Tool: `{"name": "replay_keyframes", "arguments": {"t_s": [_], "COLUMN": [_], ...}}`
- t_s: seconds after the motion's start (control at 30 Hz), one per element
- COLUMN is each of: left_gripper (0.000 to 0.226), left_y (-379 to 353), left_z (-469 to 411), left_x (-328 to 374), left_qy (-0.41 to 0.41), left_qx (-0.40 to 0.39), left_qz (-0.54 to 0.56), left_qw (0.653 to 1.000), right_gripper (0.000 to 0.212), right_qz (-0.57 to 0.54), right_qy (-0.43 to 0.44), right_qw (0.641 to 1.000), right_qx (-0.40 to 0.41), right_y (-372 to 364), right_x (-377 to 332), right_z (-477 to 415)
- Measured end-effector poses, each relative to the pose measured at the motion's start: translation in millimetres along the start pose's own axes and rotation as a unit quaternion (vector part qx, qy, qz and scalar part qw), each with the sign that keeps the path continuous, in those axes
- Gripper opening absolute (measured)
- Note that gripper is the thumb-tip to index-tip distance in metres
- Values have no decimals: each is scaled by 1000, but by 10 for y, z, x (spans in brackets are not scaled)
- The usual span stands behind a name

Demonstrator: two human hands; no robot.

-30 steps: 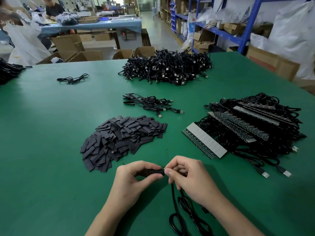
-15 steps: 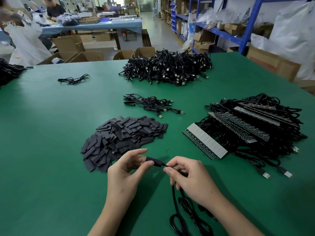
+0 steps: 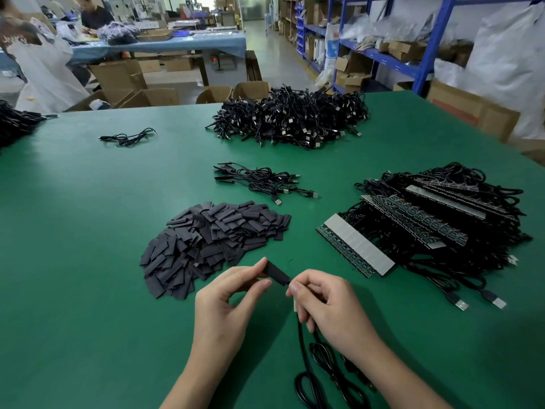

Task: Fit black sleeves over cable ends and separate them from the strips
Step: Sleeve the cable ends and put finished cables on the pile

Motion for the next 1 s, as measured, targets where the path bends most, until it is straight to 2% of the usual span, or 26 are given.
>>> {"name": "replay_keyframes", "arguments": {"t_s": [0.77, 0.93, 1.0], "left_gripper": [27, 33, 28], "left_y": [-13, -34, -24], "left_z": [5, 21, 11], "left_x": [19, 41, 33], "left_qy": [66, 59, 62], "left_qx": [-32, -59, -43], "left_qz": [50, 49, 60], "left_qw": [996, 995, 995], "right_gripper": [21, 20, 21], "right_qz": [-35, -45, -50], "right_qy": [-7, -5, -3], "right_qw": [999, 999, 998], "right_qx": [-18, -22, -27], "right_y": [-14, -16, -11], "right_x": [43, 31, 27], "right_z": [-11, -14, -21]}}
Point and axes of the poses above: each hand's wrist, its own z-axis away from the middle knuckle, its own y-axis out of the back of the hand, x = y × z, the point moved 1 cm from there along -z, towards the middle knuckle, and after that the axes turned 6 degrees about z, right-handed, at the moved point
